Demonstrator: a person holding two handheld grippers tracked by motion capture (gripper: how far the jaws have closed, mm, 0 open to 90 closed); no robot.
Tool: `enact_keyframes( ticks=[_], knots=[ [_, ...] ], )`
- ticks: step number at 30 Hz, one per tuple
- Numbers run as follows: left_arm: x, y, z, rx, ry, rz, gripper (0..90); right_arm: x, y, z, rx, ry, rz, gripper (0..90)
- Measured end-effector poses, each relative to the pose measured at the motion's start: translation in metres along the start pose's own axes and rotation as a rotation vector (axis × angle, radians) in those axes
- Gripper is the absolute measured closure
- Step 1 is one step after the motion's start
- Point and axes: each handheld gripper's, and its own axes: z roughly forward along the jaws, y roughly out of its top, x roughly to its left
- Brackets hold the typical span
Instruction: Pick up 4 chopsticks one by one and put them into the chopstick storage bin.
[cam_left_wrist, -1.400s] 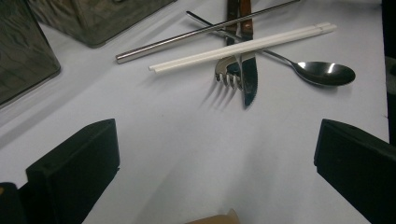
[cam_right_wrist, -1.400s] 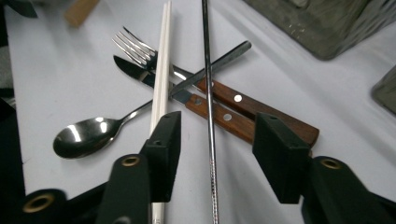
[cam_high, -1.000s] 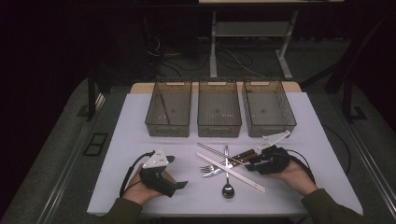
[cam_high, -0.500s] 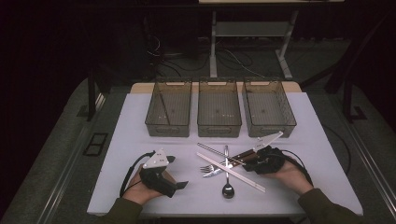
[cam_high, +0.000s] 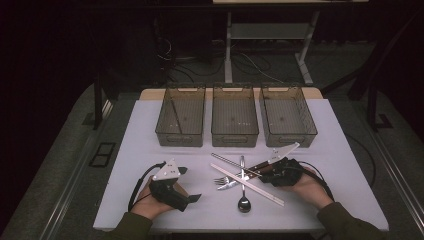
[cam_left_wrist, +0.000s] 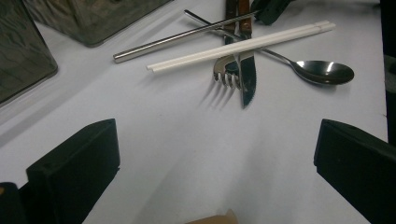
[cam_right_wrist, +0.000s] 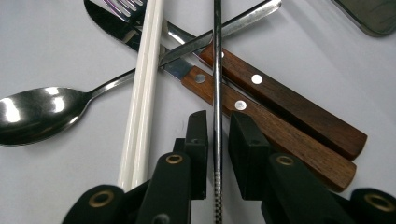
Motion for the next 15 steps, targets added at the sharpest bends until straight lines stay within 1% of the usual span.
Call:
enact_keyframes(
  ticks=[7, 15],
  knots=[
    [-0.0001, 0.0, 0.0, 0.001, 0.0, 0.0, 0.0, 0.0015, 0.0, 0.0006, 0.002, -0.017, -0.019, 79.1],
    [-0.0003, 0.0001, -0.0005, -0.003, 0.001, 0.0, 0.0, 0.0027, 0.0004, 0.0008, 0.009, -0.025, -0.02, 81.3]
  ],
)
